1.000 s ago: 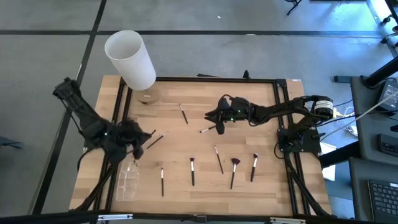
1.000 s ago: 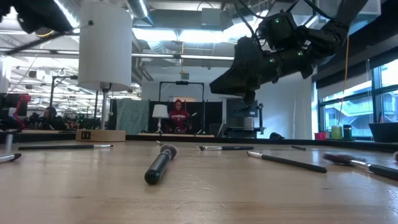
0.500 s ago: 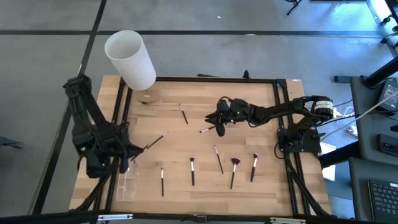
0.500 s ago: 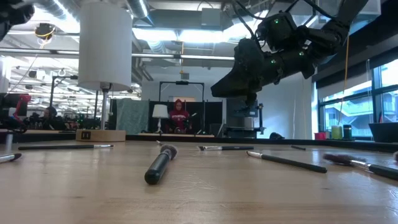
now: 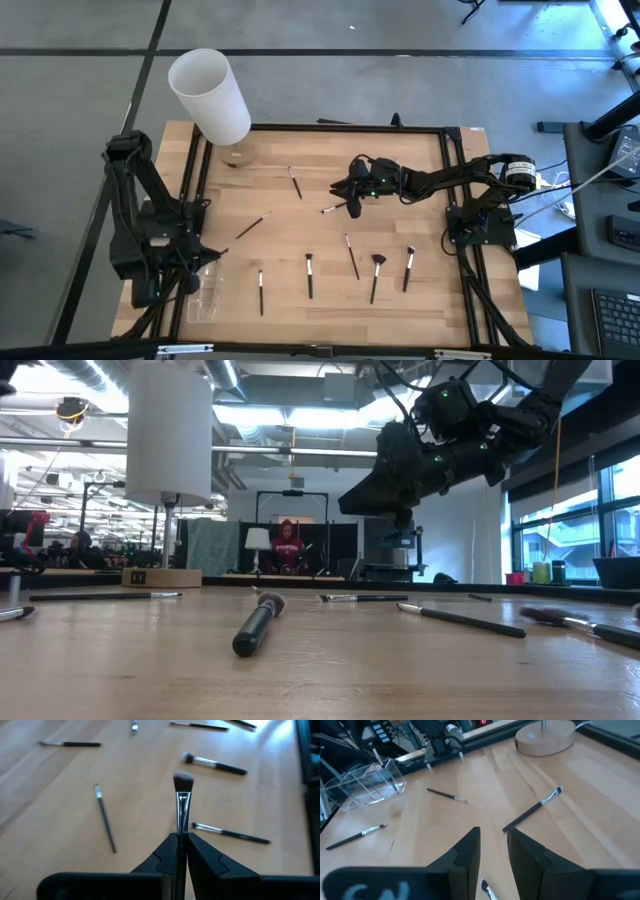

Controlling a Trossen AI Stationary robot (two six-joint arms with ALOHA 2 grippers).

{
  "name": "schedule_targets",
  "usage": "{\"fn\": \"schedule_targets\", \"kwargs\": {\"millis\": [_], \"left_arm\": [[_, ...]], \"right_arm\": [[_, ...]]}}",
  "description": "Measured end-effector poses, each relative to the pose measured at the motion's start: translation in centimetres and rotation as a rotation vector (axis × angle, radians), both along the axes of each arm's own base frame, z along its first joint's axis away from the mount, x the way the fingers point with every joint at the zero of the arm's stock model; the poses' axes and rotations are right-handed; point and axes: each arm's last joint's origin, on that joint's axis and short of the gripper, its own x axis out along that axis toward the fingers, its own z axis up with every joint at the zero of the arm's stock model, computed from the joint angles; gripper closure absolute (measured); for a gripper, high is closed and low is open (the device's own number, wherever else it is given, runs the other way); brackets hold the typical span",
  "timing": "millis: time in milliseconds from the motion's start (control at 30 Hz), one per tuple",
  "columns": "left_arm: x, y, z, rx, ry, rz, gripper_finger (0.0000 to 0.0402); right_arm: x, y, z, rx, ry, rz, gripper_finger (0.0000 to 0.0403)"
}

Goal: Put items in baskets/containers
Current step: Put the eyeshadow brush into the transparent organizer

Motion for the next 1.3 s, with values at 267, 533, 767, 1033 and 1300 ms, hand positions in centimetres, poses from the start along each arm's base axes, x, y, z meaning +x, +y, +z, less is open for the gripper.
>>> {"fn": "schedule_targets", "kwargs": {"millis": [267, 533, 767, 1033, 1300], "left_arm": [[-0.6, -1.0, -1.6, 0.014, -0.010, 0.070, 0.0370], [-0.2, -1.1, -1.9, -0.002, 0.018, 0.111, 0.0370], [0.1, -1.0, -2.0, -0.010, 0.057, 0.141, 0.0351], [-0.1, -1.0, -2.1, -0.017, 0.122, 0.160, 0.0269], [0.0, -0.7, -0.7, 0.008, 0.219, 0.219, 0.0225]], "right_arm": [[0.6, -0.8, 1.0, -0.018, -0.017, -0.016, 0.0305], [1.2, -0.9, 2.0, -0.045, -0.040, 0.001, 0.0305], [1.2, -0.9, 2.1, -0.051, -0.041, 0.003, 0.0305], [1.2, -0.9, 2.0, -0.048, -0.034, 0.003, 0.0305], [1.2, -0.9, 2.0, -0.045, -0.035, 0.002, 0.0305]]}}
